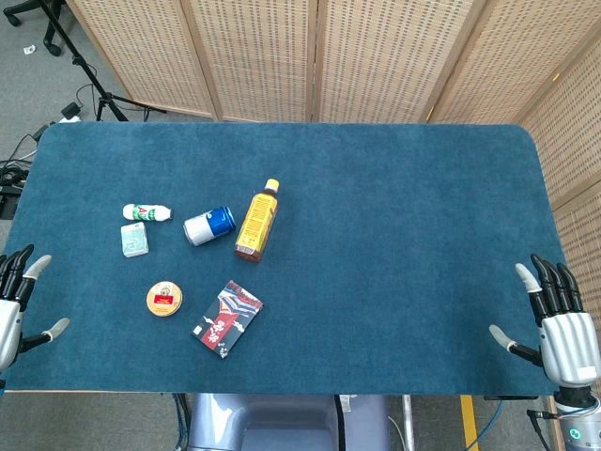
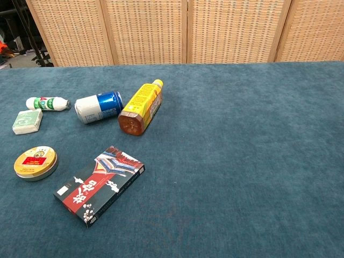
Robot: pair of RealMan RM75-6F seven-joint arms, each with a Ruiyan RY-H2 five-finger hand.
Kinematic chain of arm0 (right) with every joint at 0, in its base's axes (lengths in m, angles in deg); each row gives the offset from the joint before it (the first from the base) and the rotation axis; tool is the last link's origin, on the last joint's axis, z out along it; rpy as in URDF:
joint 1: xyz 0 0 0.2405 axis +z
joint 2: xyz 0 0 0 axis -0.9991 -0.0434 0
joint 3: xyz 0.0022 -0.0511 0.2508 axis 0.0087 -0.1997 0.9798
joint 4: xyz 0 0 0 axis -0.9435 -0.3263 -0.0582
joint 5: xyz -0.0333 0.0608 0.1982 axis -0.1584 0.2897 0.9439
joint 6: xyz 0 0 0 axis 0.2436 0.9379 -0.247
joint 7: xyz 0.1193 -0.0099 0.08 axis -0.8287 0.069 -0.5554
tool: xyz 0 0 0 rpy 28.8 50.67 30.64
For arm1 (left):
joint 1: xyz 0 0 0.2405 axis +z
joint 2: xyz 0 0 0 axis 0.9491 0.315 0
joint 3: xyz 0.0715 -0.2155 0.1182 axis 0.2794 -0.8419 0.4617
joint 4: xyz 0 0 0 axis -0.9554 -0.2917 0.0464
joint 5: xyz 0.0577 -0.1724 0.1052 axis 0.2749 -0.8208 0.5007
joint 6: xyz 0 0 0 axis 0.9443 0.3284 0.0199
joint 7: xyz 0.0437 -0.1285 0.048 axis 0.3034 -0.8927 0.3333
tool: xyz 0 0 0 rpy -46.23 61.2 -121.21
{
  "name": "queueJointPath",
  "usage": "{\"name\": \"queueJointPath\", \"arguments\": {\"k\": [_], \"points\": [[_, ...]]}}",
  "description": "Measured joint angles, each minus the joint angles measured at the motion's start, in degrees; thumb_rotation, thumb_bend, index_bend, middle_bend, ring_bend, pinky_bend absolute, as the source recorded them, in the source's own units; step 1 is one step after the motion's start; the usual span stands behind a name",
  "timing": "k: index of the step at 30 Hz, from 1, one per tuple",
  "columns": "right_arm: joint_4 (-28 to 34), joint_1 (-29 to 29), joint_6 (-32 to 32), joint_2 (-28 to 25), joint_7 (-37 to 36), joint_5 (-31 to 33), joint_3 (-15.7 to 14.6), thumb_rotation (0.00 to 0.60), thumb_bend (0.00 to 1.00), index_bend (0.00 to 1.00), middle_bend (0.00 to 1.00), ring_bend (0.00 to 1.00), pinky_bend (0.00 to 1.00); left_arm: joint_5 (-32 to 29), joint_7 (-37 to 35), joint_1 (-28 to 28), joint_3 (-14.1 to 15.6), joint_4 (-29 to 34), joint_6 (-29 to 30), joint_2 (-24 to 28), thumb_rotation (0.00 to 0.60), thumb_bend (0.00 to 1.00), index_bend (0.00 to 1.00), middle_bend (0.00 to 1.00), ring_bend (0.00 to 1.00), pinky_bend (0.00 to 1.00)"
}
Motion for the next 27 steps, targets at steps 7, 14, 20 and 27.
{"name": "queueJointPath", "arguments": {"k": [7,14,20,27], "points": [[0.1,0.0,-0.3,0.0,0.4,0.3,0.0,0.6,0.0,0.02,0.0,0.0,0.0,-0.8,0.3,0.1,0.0,0.4,-0.6,0.3,0.6,0.0,0.0,0.0,0.0,0.0],[0.5,0.1,-0.9,-0.1,1.1,0.3,-0.2,0.6,0.0,0.02,0.0,0.0,0.0,-1.3,0.1,0.3,0.0,0.9,-0.9,0.8,0.6,0.0,0.0,0.0,0.0,0.0],[0.7,0.3,-2.0,-0.2,1.6,0.9,-0.3,0.6,0.0,0.02,0.0,0.0,0.0,-2.1,-0.1,-0.1,-0.3,1.1,-1.9,1.1,0.6,0.05,0.0,0.5,0.45,0.36],[1.2,0.3,-2.4,-0.5,2.2,1.0,-0.5,0.6,0.0,0.02,0.0,0.0,0.0,-5.7,-0.6,-1.2,-0.8,2.3,-6.7,1.7,0.6,0.57,0.0,0.94,0.92,0.89]]}}
